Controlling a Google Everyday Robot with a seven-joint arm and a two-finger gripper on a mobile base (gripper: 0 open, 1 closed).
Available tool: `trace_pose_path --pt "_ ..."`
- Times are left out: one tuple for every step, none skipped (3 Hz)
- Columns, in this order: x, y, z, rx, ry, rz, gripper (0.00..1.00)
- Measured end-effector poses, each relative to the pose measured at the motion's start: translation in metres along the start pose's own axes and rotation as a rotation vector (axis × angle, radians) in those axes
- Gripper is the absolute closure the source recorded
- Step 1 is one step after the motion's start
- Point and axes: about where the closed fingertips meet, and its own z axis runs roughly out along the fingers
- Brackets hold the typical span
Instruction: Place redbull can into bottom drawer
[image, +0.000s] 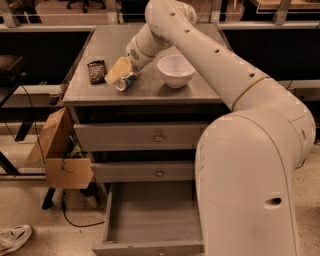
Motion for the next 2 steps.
trace_pose_path --pt "0.0 0.008 -0.01 0.014 -0.002 -0.013 0.41" --pt "0.003 0.017 -0.021 0.027 0.0 -0.025 0.64"
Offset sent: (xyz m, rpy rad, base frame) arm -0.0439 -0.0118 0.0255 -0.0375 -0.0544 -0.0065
